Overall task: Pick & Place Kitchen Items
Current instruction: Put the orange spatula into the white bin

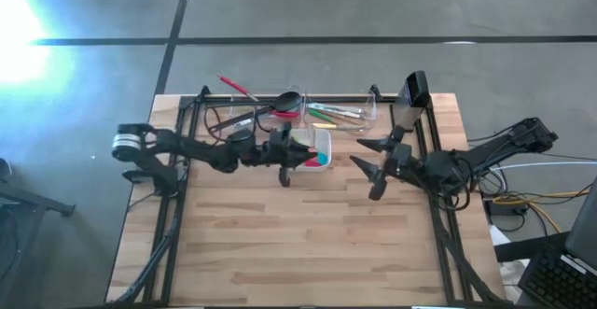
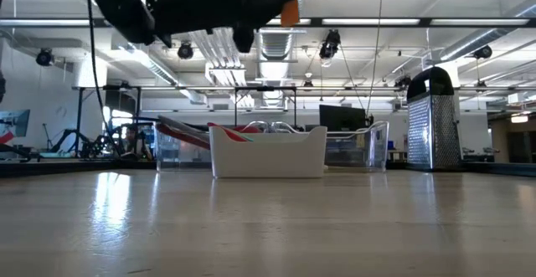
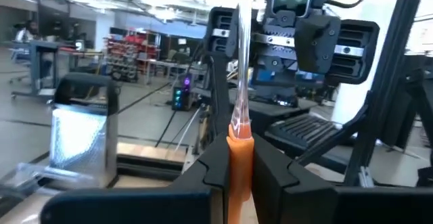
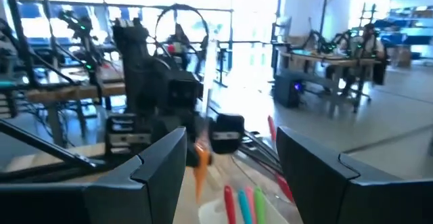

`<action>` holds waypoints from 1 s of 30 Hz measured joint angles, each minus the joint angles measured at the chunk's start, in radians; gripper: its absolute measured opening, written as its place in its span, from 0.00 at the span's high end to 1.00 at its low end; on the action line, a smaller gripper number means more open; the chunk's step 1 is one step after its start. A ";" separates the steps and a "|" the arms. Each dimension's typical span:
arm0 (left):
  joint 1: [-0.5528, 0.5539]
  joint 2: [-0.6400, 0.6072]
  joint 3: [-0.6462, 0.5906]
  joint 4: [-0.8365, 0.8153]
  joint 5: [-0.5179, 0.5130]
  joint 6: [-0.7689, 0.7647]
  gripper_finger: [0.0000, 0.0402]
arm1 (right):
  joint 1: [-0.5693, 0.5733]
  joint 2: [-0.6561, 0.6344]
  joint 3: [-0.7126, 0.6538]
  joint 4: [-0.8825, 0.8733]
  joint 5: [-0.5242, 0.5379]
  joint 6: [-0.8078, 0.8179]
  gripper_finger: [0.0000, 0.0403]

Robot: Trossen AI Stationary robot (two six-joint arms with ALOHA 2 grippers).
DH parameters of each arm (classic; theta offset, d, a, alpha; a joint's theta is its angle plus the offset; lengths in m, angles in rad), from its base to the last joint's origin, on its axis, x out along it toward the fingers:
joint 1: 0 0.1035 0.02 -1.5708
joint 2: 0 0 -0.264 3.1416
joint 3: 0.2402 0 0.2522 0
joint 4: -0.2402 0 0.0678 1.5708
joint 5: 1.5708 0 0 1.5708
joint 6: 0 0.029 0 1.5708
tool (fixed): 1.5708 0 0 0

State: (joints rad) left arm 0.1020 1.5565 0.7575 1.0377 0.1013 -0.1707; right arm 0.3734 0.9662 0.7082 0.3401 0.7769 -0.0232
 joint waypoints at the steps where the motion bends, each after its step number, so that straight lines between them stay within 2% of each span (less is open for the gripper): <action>1: 0.000 0.014 0.019 -0.002 0.015 -0.001 0.91 | -0.008 0.003 0.000 0.005 -0.021 0.008 0.46; 6: 0.000 0.075 0.132 -0.047 0.104 0.006 0.91 | -0.048 0.043 0.004 0.013 -0.092 0.031 0.46; 13: -0.003 0.112 0.292 -0.282 0.116 0.062 0.91 | -0.061 0.084 0.035 0.007 -0.098 0.018 0.46; 25: -0.006 0.172 0.427 -0.339 0.179 0.103 0.91 | -0.077 0.090 0.040 0.008 -0.098 0.015 0.46; 28: -0.006 0.181 0.435 -0.344 0.182 0.111 0.91 | -0.078 0.090 0.040 0.007 -0.099 0.019 0.51; 30: -0.006 0.186 0.439 -0.352 0.182 0.111 0.91 | -0.078 0.090 0.040 0.007 -0.106 0.019 0.59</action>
State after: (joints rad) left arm 0.0959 1.7428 1.1965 0.6861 0.2832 -0.0597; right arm 0.2958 1.0565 0.7483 0.3472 0.6705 -0.0038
